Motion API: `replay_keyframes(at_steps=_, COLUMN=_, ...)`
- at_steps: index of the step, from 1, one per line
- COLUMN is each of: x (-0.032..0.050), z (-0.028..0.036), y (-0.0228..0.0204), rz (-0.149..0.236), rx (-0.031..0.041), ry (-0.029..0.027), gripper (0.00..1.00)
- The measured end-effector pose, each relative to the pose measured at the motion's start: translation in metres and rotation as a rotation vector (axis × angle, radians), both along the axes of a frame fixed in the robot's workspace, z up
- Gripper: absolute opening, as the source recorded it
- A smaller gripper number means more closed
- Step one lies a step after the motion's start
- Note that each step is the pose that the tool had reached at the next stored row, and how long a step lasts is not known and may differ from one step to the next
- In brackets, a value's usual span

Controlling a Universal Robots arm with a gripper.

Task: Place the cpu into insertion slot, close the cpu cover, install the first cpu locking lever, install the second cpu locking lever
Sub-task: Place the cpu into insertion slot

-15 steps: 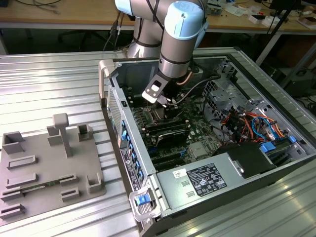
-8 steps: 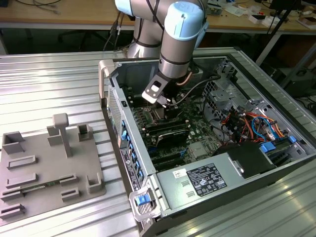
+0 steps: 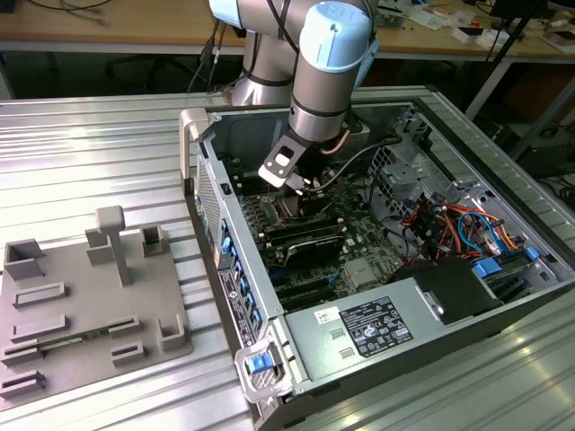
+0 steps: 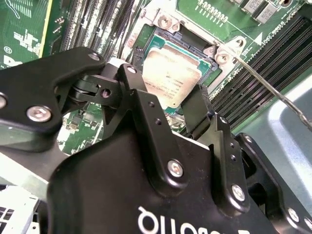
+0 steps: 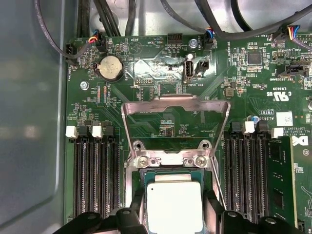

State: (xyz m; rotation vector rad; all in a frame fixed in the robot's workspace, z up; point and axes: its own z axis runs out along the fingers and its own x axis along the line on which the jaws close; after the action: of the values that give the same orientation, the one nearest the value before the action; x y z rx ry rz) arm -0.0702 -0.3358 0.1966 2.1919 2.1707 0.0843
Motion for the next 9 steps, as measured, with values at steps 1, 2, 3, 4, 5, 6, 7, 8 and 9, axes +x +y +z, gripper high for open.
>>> replay_keyframes(at_steps=1, x=0.0000, z=-0.0001, y=0.0001, rz=0.000, rx=0.0003, ry=-0.0002, gripper=0.56)
replay_keyframes(at_steps=2, x=0.0001, z=0.0001, y=0.0001, rz=0.000, rx=0.0004, ry=-0.0002, gripper=0.56)
replay_keyframes(at_steps=3, x=0.0001, z=0.0005, y=0.0001, rz=0.000, rx=0.0005, ry=-0.0003, gripper=0.56)
replay_keyframes(at_steps=4, x=0.0001, z=0.0009, y=0.0001, rz=0.000, rx=0.0008, ry=-0.0004, gripper=0.56)
replay_keyframes(at_steps=5, x=0.0001, z=0.0011, y=0.0002, rz=-0.003, rx=0.0011, ry=-0.0004, gripper=0.56)
replay_keyframes(at_steps=6, x=-0.0001, z=0.0012, y=0.0001, rz=-0.004, rx=0.0005, ry=-0.0003, gripper=0.56)
replay_keyframes(at_steps=7, x=-0.0002, z=0.0013, y=0.0001, rz=-0.005, rx=0.0004, ry=-0.0002, gripper=0.56)
replay_keyframes(at_steps=8, x=-0.0002, z=0.0013, y=0.0001, rz=-0.005, rx=0.0004, ry=-0.0002, gripper=0.56)
replay_keyframes(at_steps=9, x=-0.0002, z=0.0013, y=0.0001, rz=-0.005, rx=0.0003, ry=-0.0002, gripper=0.56)
